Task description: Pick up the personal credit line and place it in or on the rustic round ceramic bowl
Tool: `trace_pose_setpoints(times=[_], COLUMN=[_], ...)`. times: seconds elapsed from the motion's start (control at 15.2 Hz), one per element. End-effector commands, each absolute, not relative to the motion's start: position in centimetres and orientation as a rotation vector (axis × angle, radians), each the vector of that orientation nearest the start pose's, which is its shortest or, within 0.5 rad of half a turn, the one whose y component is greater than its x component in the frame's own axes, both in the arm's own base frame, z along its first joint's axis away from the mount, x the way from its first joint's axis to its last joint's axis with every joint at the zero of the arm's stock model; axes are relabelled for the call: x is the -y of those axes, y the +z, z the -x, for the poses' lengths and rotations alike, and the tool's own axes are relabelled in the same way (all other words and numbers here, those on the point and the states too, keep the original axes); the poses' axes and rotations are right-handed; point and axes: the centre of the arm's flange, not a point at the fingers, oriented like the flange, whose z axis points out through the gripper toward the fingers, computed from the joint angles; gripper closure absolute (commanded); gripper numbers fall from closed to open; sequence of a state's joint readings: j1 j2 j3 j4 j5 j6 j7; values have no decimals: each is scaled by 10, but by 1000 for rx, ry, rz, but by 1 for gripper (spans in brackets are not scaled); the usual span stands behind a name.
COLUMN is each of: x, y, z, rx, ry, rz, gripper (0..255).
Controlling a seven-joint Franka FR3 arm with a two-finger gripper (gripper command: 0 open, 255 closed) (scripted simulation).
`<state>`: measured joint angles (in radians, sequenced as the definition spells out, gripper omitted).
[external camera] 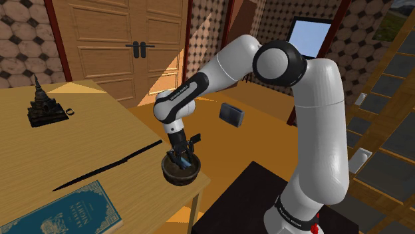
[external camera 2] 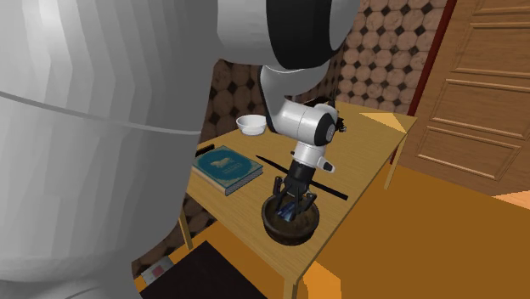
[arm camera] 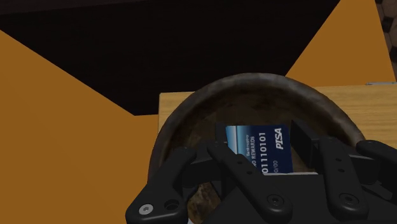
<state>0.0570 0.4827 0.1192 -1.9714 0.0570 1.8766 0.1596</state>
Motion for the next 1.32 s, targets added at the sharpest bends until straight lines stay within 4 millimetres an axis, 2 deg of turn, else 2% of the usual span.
trace_pose_setpoints(times=[0.0,0.33,0.4,0.73,0.99,1.25], x=[-100,-100,-100,-100,-99,-99], y=[192,192,192,192,234,234], z=[-534,-534,-534,-534,-562,-562], rx=[-21,-21,-21,-21,-21,-21], ry=[902,902,902,902,902,902], rz=[3001,3001,3001,3001,3001,3001], gripper=[255,255,0,0,0,0])
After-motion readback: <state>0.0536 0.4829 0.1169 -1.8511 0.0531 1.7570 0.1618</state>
